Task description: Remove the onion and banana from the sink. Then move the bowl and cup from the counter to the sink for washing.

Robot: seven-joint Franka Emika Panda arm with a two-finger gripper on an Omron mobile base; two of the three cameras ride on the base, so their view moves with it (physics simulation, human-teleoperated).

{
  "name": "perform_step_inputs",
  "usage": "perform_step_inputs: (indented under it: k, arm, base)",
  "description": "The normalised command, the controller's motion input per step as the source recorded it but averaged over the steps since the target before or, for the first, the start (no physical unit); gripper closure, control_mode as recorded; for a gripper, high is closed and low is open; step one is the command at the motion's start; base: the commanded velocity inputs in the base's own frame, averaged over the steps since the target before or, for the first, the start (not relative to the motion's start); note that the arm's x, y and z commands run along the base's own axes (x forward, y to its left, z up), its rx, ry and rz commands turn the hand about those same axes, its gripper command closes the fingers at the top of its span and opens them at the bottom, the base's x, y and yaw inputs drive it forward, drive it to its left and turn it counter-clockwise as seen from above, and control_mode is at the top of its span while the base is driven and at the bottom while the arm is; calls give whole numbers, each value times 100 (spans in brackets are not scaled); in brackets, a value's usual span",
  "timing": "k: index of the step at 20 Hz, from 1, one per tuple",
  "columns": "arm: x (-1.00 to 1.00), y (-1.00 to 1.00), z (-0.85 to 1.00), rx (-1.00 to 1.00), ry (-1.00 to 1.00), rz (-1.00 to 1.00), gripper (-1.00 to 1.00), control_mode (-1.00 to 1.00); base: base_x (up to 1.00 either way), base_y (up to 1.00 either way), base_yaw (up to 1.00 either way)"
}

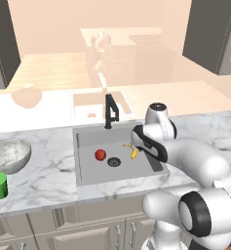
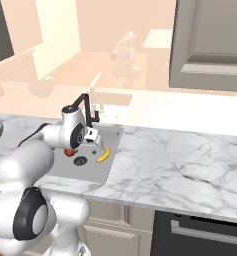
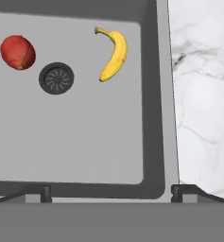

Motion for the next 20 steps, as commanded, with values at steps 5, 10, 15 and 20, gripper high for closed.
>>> perform_step_inputs:
  k: [5, 10, 15, 20]
  arm:
    - [8, 1, -3, 1, 0, -6, -100, -100]
    - [6, 2, -7, 3, 0, -6, -100, -100]
    - [4, 0, -8, 4, 0, -4, -100, -100]
    - [5, 0, -9, 2, -4, -3, -100, -100]
  base:
    - [0, 0, 0]
    - [0, 0, 0]
    - [0, 0, 0]
    - [0, 0, 0]
